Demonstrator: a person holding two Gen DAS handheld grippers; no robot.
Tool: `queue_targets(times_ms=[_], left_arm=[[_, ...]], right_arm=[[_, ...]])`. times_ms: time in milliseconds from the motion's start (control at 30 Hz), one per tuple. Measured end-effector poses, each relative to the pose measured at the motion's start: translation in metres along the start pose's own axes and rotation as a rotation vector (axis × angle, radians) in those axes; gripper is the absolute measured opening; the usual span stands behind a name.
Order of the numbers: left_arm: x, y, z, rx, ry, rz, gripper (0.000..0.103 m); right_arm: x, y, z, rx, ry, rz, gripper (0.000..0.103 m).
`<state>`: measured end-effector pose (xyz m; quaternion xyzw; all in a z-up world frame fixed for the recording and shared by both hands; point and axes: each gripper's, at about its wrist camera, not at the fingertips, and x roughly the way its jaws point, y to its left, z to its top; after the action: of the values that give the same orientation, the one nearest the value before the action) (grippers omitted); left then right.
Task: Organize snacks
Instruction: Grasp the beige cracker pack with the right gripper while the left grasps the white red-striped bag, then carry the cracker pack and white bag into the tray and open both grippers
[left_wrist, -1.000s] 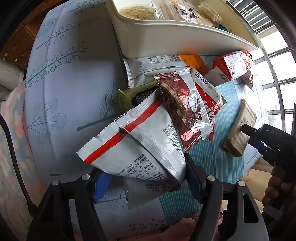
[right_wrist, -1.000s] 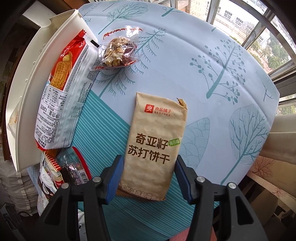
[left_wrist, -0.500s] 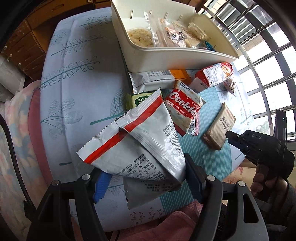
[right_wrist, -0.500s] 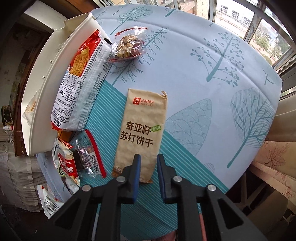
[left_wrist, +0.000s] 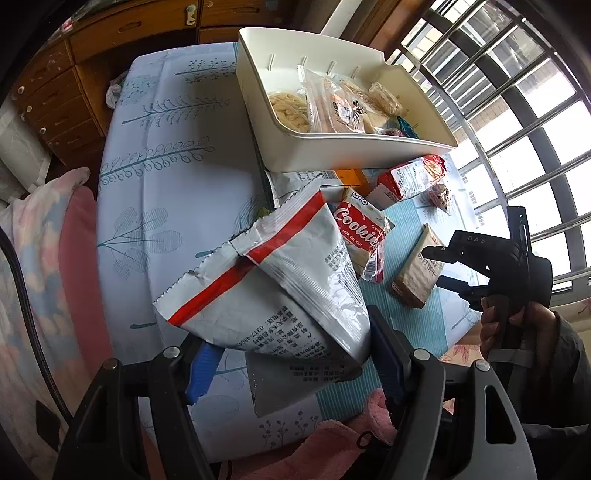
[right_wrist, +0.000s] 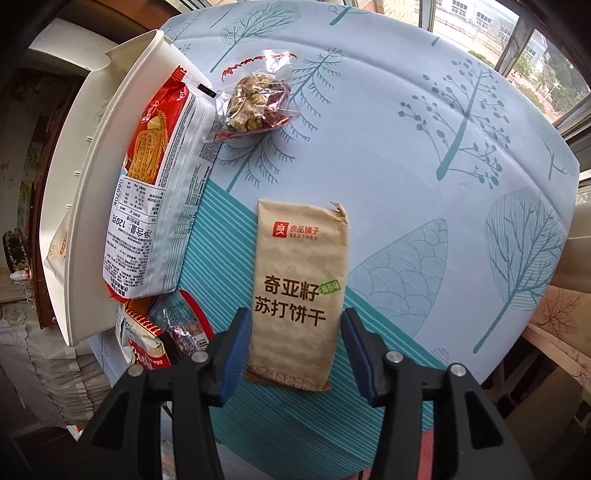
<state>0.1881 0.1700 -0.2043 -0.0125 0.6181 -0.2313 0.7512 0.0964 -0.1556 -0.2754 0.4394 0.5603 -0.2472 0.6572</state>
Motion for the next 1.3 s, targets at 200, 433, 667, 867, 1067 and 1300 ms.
queue_targets(times_ms=[200, 433, 667, 867, 1067, 1300], left_arm=[[0.001, 0.003, 0.003, -0.016, -0.012, -0.016, 0.071], [-0.004, 0.006, 0.005, -0.018, -0.032, -0.017, 0.07], [-0.008, 0.011, 0.005, -0.031, -0.04, -0.015, 0.071], [-0.007, 0.01, 0.004, -0.029, -0.037, -0.013, 0.071], [-0.008, 0.001, 0.01, -0.007, -0.042, -0.017, 0.07], [-0.011, -0.018, 0.025, 0.025, -0.044, -0.037, 0.071]], right_arm=[[0.008, 0.014, 0.005, -0.028, 0.021, -0.089, 0.057], [0.018, 0.033, 0.005, -0.044, 0.027, -0.175, 0.059], [0.031, 0.065, 0.004, -0.097, 0.02, -0.265, 0.059], [0.038, 0.085, -0.012, -0.159, 0.001, -0.297, 0.057], [0.033, 0.077, -0.017, -0.152, 0.025, -0.263, 0.056], [0.022, 0.062, -0.024, -0.132, 0.031, -0.235, 0.056]])
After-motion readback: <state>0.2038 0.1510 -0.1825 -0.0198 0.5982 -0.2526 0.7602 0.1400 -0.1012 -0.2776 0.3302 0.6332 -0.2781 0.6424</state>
